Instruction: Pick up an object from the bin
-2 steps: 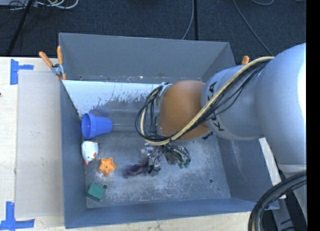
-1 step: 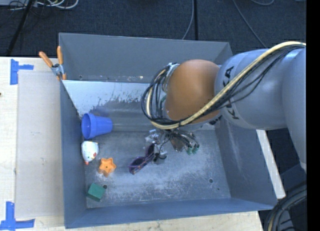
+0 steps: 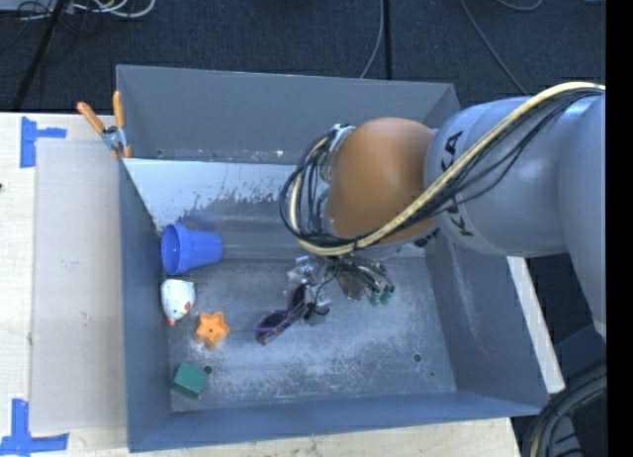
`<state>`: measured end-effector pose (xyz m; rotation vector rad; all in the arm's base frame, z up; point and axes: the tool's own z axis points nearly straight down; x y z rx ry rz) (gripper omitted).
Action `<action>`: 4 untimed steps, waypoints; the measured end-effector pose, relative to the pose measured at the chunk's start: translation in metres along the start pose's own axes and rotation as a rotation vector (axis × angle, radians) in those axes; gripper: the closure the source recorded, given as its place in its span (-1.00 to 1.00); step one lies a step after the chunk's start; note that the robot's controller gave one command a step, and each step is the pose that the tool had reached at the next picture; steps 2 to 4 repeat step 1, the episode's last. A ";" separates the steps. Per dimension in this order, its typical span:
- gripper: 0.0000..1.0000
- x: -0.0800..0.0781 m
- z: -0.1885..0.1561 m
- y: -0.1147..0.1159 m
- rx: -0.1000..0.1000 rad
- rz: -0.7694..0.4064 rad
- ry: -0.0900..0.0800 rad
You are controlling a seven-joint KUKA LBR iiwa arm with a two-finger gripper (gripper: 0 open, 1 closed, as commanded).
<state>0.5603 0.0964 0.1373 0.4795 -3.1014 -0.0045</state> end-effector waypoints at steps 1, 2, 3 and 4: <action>1.00 0.010 -0.087 -0.007 -0.001 0.005 0.000; 1.00 0.010 -0.087 -0.007 -0.001 0.005 0.000; 1.00 0.010 -0.087 -0.007 -0.001 0.005 0.000; 1.00 0.010 -0.087 -0.007 -0.001 0.005 0.000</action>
Offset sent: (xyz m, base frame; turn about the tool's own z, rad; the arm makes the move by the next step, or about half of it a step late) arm 0.0000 0.0000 0.0000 0.0000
